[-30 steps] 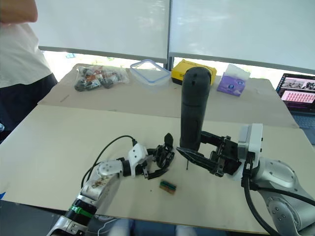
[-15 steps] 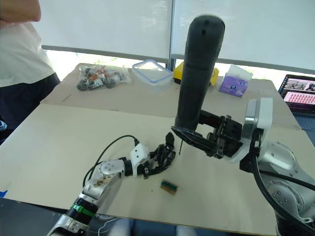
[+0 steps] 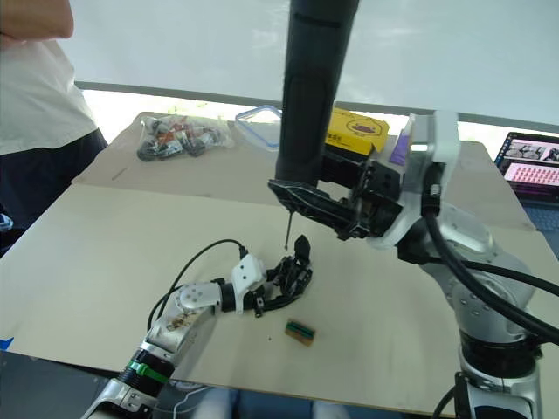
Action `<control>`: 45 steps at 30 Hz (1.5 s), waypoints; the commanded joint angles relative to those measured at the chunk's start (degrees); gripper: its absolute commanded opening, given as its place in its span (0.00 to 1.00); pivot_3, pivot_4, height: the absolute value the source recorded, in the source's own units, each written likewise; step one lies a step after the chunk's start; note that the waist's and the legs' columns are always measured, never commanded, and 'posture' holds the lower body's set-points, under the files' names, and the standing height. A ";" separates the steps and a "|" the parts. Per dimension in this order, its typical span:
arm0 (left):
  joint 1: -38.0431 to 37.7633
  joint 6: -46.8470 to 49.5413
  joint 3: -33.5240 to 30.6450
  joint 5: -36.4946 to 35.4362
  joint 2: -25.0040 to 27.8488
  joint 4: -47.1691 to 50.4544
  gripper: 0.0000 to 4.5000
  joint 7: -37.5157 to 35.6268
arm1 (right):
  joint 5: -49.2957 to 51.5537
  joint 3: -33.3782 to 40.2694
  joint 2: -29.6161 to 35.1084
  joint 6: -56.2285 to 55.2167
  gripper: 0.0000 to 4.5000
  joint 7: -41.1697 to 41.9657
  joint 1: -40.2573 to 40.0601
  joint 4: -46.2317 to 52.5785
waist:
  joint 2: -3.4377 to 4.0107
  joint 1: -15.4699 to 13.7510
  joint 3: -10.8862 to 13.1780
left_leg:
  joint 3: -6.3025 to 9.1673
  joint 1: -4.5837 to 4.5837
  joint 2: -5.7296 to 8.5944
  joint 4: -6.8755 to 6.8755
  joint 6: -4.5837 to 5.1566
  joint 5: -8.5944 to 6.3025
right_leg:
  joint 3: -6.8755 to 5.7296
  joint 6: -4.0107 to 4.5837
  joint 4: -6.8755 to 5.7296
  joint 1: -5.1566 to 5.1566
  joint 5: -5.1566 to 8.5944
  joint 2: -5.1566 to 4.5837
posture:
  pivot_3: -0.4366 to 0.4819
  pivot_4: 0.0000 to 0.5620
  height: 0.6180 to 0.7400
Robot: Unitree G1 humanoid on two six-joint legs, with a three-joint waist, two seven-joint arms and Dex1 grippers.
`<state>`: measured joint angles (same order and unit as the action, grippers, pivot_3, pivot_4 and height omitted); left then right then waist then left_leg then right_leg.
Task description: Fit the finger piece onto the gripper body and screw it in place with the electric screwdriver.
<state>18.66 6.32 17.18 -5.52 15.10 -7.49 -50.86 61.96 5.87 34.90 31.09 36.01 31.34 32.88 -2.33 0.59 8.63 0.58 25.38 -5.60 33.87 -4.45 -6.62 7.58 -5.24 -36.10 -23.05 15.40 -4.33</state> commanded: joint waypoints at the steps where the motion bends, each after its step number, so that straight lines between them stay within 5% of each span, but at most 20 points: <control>1: -1.00 1.66 2.06 0.50 0.16 -1.41 0.51 -0.97 | -0.50 0.09 -1.43 -0.68 0.43 -0.70 2.05 0.86 | 0.00 0.01 0.00 | 0.00 0.00 0.00 0.00 0.00 0.00 | 0.00 0.00 -0.01 -0.01 0.00 0.00 | 0.48 0.27 1.00; 45: -1.04 4.06 2.75 -0.37 1.04 0.04 0.51 -1.89 | -18.21 -6.27 -9.69 -3.95 0.43 5.78 -6.71 -1.12 | 0.01 0.12 0.00 | 0.00 0.02 0.00 -0.05 -0.01 -0.01 | -0.01 0.01 0.00 -0.08 0.01 0.02 | 0.48 0.27 1.00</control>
<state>18.70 8.46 17.25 -6.60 15.73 -6.38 -51.01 43.82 -1.48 25.65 30.06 41.37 24.02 30.54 -2.32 0.71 8.62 0.59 25.40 -5.60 33.81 -4.46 -6.62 7.57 -5.24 -36.10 -23.13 15.41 -4.31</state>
